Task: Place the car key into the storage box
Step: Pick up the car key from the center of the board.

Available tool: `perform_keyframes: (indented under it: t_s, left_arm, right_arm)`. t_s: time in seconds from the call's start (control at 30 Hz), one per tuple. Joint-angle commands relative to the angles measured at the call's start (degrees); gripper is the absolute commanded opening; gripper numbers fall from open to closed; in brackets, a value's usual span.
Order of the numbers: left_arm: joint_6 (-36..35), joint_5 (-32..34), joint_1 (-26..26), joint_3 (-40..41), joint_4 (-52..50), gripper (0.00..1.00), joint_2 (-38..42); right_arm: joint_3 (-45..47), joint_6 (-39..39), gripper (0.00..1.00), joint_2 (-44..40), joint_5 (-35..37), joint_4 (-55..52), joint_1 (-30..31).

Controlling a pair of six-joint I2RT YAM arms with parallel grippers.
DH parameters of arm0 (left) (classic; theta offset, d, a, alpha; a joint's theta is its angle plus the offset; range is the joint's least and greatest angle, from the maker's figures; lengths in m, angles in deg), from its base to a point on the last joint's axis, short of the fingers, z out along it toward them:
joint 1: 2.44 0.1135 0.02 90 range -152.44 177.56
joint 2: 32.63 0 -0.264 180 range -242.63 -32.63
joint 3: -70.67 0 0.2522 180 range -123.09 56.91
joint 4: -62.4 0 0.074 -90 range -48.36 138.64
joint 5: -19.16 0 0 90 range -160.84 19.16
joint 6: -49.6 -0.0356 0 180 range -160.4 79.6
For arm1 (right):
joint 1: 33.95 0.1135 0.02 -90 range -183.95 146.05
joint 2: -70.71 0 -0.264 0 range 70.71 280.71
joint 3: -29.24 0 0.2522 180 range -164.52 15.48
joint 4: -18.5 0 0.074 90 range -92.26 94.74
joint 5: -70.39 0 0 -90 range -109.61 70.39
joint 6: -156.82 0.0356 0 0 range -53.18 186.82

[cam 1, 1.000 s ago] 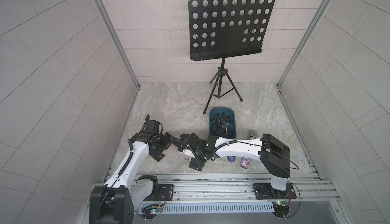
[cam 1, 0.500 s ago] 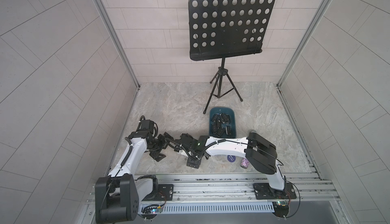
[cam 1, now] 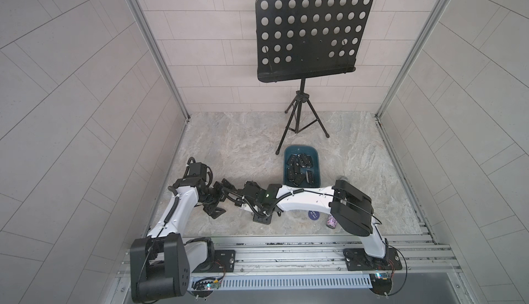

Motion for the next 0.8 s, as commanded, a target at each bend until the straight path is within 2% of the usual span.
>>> perform_keyframes:
  t_s: [0.0, 0.07, 0.33, 0.57, 0.77]
  left_arm:
    - [-0.9, -0.6, 0.5, 0.7, -0.5, 1.00, 1.1]
    - [-0.8, -0.7, 0.7, 0.8, -0.6, 0.99, 1.3]
    - [-0.8, -0.4, 1.1, 0.6, -1.3, 1.00, 1.7]
    - [-0.9, -0.1, 1.4, 0.6, -1.8, 1.00, 2.2]
    - [-0.9, -0.1, 1.5, 0.6, -2.0, 0.99, 2.1]
  right_arm:
    - [2.0, -1.2, 0.53, 2.1, 1.7, -3.5, 0.2]
    - [2.1, -1.0, 0.46, 2.2, 1.6, -3.4, 0.2]
    - [2.4, 0.2, 0.34, 2.0, 1.1, -2.7, 0.2]
    - [1.2, 0.9, 0.31, 0.5, 0.7, -1.9, -0.1]
    - [-1.0, 2.6, 0.31, -3.8, -0.4, -2.0, -2.6]
